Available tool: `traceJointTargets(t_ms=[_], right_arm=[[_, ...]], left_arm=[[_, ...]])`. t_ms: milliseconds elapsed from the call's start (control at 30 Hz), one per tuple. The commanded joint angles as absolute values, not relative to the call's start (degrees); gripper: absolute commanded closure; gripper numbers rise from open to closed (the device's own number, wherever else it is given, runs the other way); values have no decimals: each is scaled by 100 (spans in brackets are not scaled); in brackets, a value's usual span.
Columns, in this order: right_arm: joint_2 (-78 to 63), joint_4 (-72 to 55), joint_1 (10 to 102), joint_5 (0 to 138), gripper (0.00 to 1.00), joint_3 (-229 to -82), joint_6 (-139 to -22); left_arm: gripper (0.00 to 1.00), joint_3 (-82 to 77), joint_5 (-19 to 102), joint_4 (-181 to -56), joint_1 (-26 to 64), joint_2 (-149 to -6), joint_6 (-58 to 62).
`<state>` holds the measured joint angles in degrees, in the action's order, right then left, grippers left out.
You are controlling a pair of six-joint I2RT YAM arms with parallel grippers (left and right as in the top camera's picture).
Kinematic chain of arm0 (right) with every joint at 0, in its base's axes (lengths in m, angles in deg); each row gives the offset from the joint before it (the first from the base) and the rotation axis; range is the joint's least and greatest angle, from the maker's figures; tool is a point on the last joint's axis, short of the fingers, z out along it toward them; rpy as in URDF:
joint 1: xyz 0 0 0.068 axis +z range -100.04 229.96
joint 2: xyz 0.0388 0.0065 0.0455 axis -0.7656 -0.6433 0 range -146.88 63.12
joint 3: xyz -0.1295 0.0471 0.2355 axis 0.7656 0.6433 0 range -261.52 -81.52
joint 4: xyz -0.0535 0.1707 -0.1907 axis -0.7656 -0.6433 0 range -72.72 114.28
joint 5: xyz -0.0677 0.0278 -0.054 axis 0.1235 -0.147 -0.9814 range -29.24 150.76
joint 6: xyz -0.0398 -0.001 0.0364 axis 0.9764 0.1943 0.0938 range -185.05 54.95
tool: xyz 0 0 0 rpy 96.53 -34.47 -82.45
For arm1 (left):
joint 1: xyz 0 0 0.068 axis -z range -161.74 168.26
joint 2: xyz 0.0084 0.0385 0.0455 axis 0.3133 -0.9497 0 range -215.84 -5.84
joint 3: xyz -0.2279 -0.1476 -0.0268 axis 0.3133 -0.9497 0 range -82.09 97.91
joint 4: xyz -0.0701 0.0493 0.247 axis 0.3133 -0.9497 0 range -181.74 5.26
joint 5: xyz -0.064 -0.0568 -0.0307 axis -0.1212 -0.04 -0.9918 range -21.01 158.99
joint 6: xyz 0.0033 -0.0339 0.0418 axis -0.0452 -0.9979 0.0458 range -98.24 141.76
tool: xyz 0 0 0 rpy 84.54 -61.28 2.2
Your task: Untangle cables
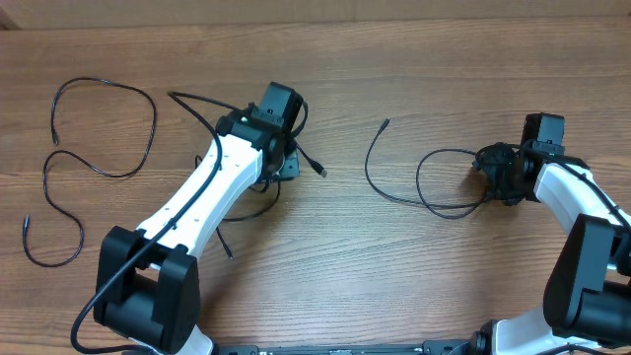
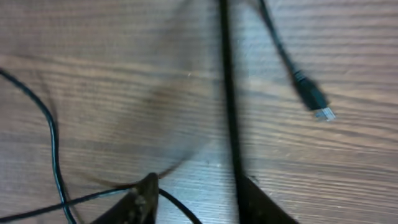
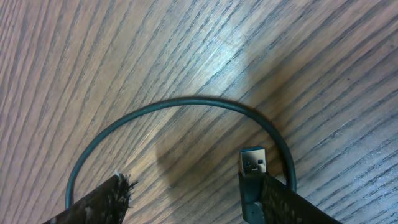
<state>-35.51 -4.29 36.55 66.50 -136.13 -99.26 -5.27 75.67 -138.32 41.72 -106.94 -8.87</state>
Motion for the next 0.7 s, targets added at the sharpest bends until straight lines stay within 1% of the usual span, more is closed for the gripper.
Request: traceJointTargets(t_ms=[0,33,67,100,133,233,300,500,667], right_arm=[[-3505,-408,3684,6698,34,-13622,-9889],[-3505,-405,3684,6748,33,-13622,-9889],[-3505,-390,3684,6849,30,-13622,-9885],[-3505,-351,3684,7006,25,-13622,-9819],[-3505,-259,3688,7378,18,-13622,-9568],[-3505,-62,3756,8040,6,-13622,-9067],[-3505,27,3865,8197,0,-13622,-8892],[-3505,159,4193,8180,0,-13622,-8890],[-3505,172,4405,7985,0,-13622,-8895]], left_arm=[[50,-643,7731,-13817,4102,-10587,-957],[37,-650,7792,-13841,4095,-10587,-957],[22,-650,7836,-13874,4071,-10587,-957],[15,-650,7853,-13906,4032,-10587,-957],[0,-650,7851,-13987,3951,-10587,-959],[0,-650,7825,-14121,3765,-10587,-959],[0,-650,7707,-14188,3586,-10587,-962],[0,-652,6894,-14387,2898,-10584,-959],[0,-663,7202,-14715,2587,-10584,-957]])
